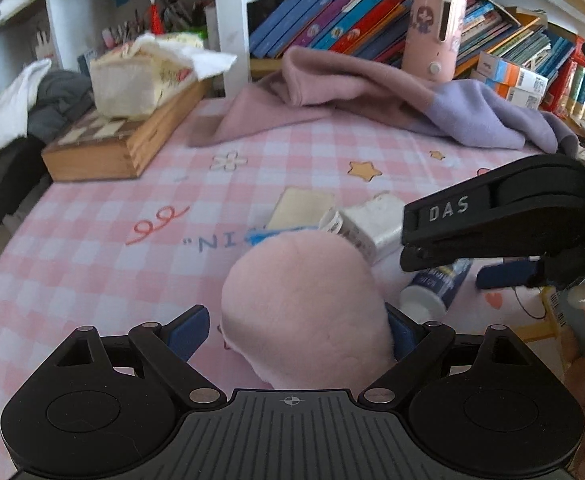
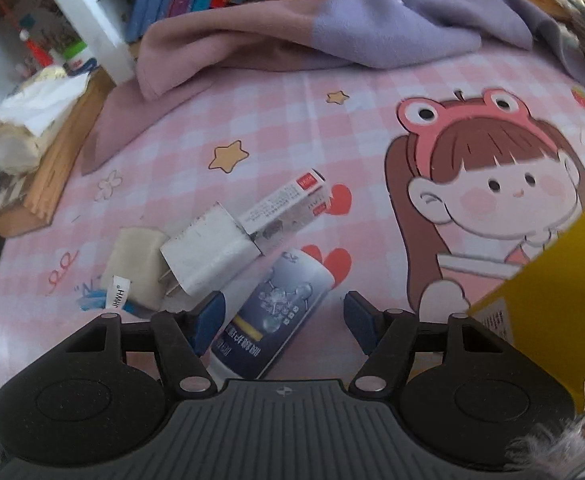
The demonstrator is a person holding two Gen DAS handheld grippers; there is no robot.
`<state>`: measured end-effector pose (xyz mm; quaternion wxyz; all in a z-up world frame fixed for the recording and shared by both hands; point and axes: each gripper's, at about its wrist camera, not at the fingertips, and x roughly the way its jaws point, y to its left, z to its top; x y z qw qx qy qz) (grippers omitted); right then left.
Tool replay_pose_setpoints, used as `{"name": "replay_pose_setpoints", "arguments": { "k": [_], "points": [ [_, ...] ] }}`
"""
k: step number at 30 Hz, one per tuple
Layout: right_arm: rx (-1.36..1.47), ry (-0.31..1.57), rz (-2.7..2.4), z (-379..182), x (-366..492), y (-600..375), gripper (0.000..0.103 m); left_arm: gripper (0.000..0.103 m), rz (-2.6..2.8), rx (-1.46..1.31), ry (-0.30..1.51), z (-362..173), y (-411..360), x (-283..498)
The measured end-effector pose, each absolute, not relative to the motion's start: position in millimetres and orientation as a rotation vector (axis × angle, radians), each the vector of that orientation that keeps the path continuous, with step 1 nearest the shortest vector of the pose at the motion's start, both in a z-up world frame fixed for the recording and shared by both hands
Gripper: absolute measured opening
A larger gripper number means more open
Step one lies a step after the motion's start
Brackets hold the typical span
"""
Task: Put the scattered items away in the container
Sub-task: 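Grasp the white-and-blue bottle with the right tool while the left tool grasps the pink plush pig, then lift and carry the bottle and the plush pig with both tools over the box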
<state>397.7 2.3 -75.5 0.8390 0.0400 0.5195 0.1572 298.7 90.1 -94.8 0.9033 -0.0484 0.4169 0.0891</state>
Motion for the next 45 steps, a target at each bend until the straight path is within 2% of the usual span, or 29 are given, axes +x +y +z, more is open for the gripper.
{"name": "replay_pose_setpoints", "arguments": {
  "k": [4, 6, 8, 13, 27, 45],
  "points": [
    [0.034, 1.075, 0.377, -75, 398, 8, 0.051, 0.076, 0.174, -0.132, 0.853, -97, 93, 295],
    [0.018, 1.069, 0.418, -74, 395, 10, 0.039, 0.071, 0.169, -0.132, 0.851, -95, 94, 293],
    [-0.002, 1.072, 0.456, -74, 392, 12, 0.034, 0.066, 0.162, -0.139, 0.849, -93, 95, 291],
    [0.009, 1.066, 0.537, -68, 379, 13, 0.031, 0.062, 0.16, -0.123, 0.825, -80, 97, 279],
    [-0.009, 0.897, 0.658, -15, 317, -14, 0.031, 0.062, 0.135, -0.128, 0.71, -38, 98, 214],
    [-0.018, 0.796, 0.679, 22, 221, -57, 0.031, 0.062, 0.054, -0.067, 0.621, 1, 80, 119]
  ]
}}
